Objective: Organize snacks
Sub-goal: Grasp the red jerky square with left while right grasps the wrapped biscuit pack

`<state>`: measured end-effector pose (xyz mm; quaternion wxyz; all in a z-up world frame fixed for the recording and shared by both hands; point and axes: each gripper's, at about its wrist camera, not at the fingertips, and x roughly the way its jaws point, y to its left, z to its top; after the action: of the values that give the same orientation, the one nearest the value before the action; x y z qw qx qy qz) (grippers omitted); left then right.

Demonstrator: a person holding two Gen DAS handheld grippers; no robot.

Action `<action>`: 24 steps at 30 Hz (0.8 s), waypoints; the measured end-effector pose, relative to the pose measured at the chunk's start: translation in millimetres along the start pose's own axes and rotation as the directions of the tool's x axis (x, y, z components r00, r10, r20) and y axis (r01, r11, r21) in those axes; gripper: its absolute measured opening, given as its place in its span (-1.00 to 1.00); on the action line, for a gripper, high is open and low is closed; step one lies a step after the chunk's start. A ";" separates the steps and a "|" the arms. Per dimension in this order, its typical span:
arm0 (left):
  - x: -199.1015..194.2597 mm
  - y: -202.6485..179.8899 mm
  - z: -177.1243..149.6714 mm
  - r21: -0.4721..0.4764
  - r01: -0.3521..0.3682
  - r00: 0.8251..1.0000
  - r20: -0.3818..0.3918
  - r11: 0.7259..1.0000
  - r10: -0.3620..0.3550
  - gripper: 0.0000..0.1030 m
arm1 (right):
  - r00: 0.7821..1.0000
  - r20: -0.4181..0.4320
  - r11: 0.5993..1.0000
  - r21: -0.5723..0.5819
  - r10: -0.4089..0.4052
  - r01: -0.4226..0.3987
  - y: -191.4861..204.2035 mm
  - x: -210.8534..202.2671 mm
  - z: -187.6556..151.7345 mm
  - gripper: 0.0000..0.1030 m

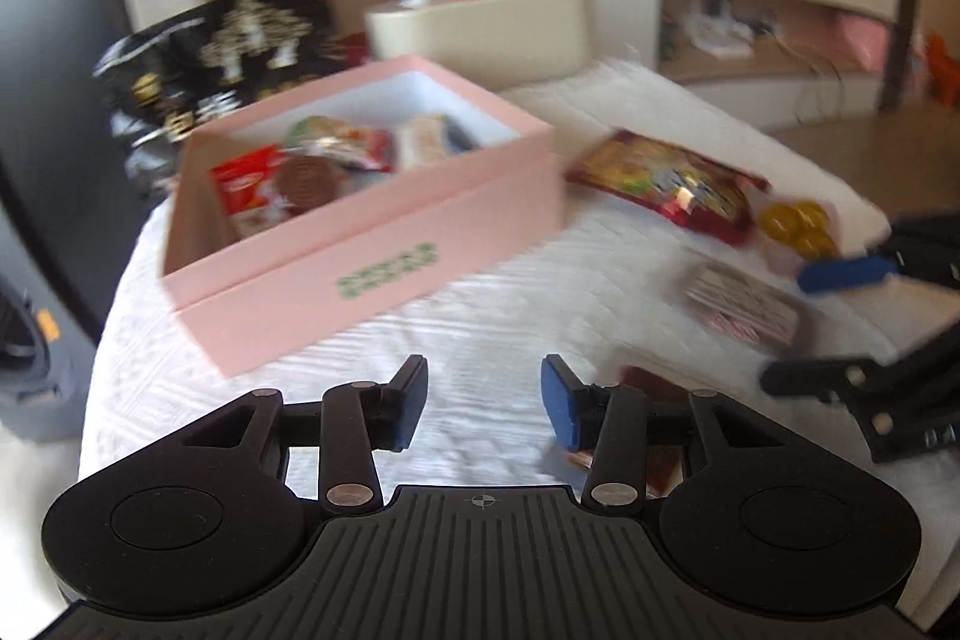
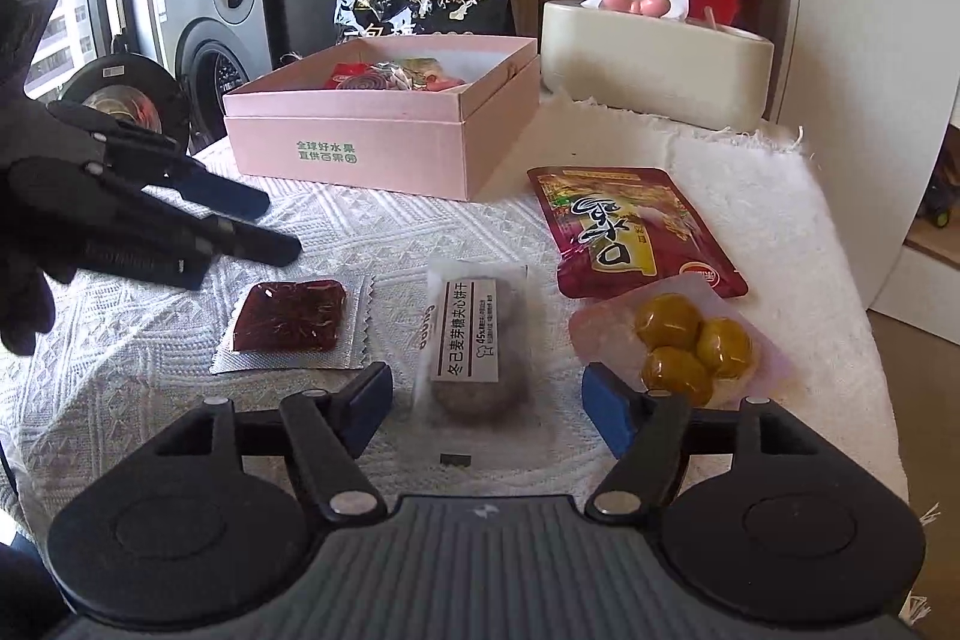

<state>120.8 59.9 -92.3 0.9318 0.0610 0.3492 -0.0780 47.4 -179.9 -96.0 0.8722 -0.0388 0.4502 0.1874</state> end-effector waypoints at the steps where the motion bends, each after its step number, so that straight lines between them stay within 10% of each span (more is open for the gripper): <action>1: -1.1 10.4 0.2 -0.053 0.038 0.999 0.009 0.998 -0.037 -0.10 | 1.000 0.001 1.000 0.000 -0.001 0.001 0.1 0.0 -0.3 0.38; 5: 7.8 31.7 -1.2 -0.186 0.222 0.974 -0.008 0.957 -0.227 -0.10 | 1.000 0.003 1.000 0.007 0.005 -0.005 -0.8 0.3 -0.4 0.40; 11: 1.1 -10.6 -5.4 0.013 0.309 0.948 -0.078 0.951 -0.308 -0.08 | 1.000 0.006 1.000 0.021 0.019 -0.019 -3.5 0.1 -0.6 0.42; 15: -6.4 -43.2 -14.9 0.220 0.266 0.963 -0.114 0.939 -0.246 -0.02 | 1.000 0.006 1.000 0.022 0.020 -0.020 -3.0 0.2 -0.6 0.43; 24: 6.1 -45.2 -3.5 0.223 0.281 0.954 -0.166 0.933 -0.248 0.06 | 1.000 0.006 1.000 0.021 0.021 -0.021 -3.5 0.2 -0.6 0.44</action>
<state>114.6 15.6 -101.6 0.8722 0.1327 0.4045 -0.2410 48.3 -183.2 -96.8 0.8718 -0.0245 0.4500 0.1919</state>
